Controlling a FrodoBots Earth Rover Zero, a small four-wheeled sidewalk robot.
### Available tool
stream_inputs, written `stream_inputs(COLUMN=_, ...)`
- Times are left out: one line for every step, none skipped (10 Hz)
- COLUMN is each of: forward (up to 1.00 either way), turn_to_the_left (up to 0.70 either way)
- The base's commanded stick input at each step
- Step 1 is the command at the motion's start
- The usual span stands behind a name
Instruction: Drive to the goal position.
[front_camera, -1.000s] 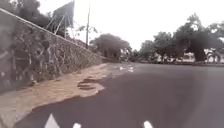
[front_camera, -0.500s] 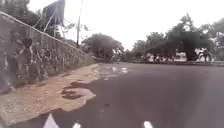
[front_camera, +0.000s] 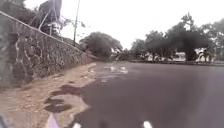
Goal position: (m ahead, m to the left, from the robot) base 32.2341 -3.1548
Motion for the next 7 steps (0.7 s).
stream_inputs(forward=0.85, turn_to_the_left=0.00)
stream_inputs(forward=0.85, turn_to_the_left=0.00)
stream_inputs(forward=0.85, turn_to_the_left=0.00)
stream_inputs(forward=0.85, turn_to_the_left=0.00)
stream_inputs(forward=0.85, turn_to_the_left=0.00)
stream_inputs(forward=0.85, turn_to_the_left=0.00)
stream_inputs(forward=0.85, turn_to_the_left=0.00)
